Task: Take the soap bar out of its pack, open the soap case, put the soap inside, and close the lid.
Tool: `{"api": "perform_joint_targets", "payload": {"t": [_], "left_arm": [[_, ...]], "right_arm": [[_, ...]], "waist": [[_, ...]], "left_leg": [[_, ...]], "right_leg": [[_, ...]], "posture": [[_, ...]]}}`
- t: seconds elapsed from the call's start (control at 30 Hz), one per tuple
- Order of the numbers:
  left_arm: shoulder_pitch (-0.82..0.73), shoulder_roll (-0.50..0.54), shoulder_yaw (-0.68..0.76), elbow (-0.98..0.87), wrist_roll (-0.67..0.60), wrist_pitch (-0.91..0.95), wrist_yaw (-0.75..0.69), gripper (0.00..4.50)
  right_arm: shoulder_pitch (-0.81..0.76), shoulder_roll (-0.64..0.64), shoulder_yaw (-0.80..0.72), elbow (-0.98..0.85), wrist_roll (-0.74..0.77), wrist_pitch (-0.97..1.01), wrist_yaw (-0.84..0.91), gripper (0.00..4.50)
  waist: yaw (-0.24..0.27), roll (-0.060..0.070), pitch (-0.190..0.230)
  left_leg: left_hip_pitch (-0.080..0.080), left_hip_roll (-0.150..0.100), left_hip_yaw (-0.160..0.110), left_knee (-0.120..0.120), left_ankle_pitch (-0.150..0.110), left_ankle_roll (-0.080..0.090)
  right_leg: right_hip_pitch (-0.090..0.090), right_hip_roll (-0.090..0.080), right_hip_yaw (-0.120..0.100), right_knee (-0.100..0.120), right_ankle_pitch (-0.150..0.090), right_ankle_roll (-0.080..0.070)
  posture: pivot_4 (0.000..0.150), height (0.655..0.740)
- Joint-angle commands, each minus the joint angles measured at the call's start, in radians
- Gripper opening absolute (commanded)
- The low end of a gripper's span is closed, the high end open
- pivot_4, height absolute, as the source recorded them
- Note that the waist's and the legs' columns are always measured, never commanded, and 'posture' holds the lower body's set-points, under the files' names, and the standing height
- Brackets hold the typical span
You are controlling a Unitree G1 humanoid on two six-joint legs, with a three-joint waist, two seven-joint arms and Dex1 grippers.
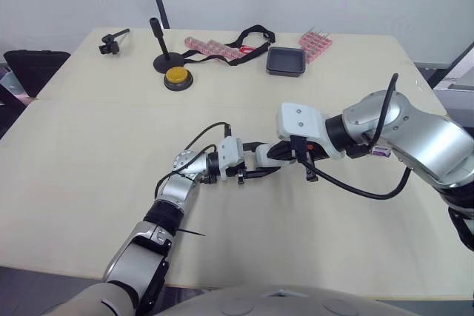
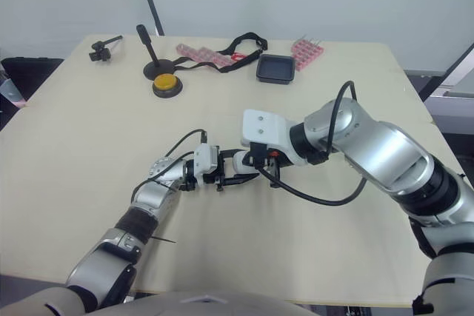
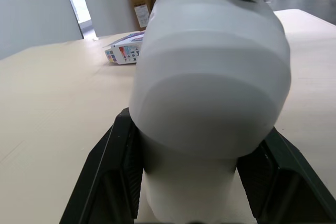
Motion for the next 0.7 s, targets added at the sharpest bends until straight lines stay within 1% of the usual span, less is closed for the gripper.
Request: {"api": "perform_joint_targets", "payload": {"t": [0.03, 0.37, 0.7], "left_arm": [[0.008, 0.029, 0.0, 0.033, 0.03, 0.009, 0.003, 1.92], [0.001, 0.035, 0.004, 0.05, 0.03, 0.001, -0.001, 1.92], [-0.009, 0.036, 0.006, 0.082, 0.03, -0.021, -0.004, 1.92]], "right_arm": [[0.003, -0.036, 0.001, 0.015, -0.043, -0.006, -0.01, 0.02], [0.023, -0.098, -0.003, 0.037, -0.074, -0.052, 0.015, 0.02], [0.037, -0.103, 0.002, 0.056, -0.106, -0.086, 0.028, 0.02]], "waist": [[0.0, 0.0, 0.0], [-0.001, 0.0, 0.0], [-0.014, 0.0, 0.0]], "left_leg": [[0.0, 0.0, 0.0, 0.0, 0.0, 0.0], [0.002, 0.0, 0.0, 0.0, -0.001, -0.001], [0.01, 0.0, 0.001, -0.001, -0.001, -0.003]], "right_leg": [[0.0, 0.0, 0.0, 0.0, 0.0, 0.0], [0.002, 0.0, 0.0, 0.0, 0.0, 0.0], [0.008, -0.001, 0.001, 0.0, 0.0, 0.0]], "posture": [[0.15, 0.7395], [0.15, 0.7395], [0.15, 0.7395]]}}
